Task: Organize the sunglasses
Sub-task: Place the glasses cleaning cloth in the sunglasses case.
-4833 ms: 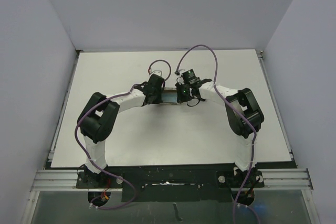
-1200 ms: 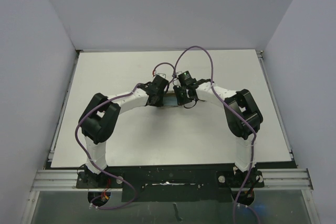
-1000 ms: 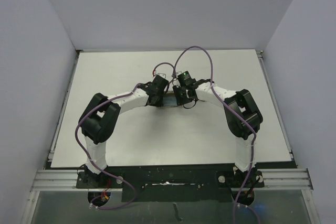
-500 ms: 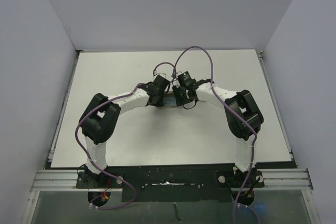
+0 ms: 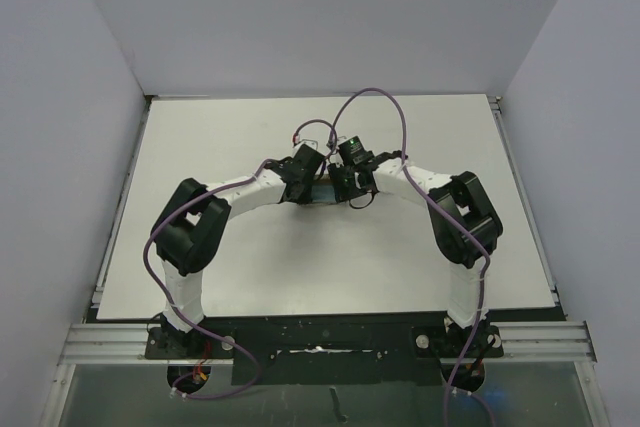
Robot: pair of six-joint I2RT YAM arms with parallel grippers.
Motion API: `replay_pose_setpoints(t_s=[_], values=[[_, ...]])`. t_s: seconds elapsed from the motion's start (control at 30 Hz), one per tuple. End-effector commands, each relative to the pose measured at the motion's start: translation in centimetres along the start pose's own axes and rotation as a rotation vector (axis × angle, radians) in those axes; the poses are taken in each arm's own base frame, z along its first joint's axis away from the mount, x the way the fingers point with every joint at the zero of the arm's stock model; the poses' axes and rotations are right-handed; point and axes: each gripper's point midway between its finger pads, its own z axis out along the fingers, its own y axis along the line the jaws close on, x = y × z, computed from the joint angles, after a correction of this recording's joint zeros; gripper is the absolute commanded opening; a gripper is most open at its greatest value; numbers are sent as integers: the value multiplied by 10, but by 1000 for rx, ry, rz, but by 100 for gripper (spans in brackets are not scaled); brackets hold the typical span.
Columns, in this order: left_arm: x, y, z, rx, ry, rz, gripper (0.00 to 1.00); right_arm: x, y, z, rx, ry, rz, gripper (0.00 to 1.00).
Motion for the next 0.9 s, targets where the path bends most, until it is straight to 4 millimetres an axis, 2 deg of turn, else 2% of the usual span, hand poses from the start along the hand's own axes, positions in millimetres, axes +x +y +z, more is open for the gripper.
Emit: replay_pose_setpoints(t_s=[0.0,0.3,0.63,0.87], values=[[-25,21,-26,-81,-58,11,21,4,-13,-22,68,4,-4,32],[-39,22,-35,-86,-94,-1,22,-5,-13,-27,74,-24,-4,33],[-39,17,-35,-79,-98,2,22,-14,-10,-30,64,-55,-9,34],[-47,26,-41,-95,-124,-22,22,-17,-10,-30,70,-67,-22,34]])
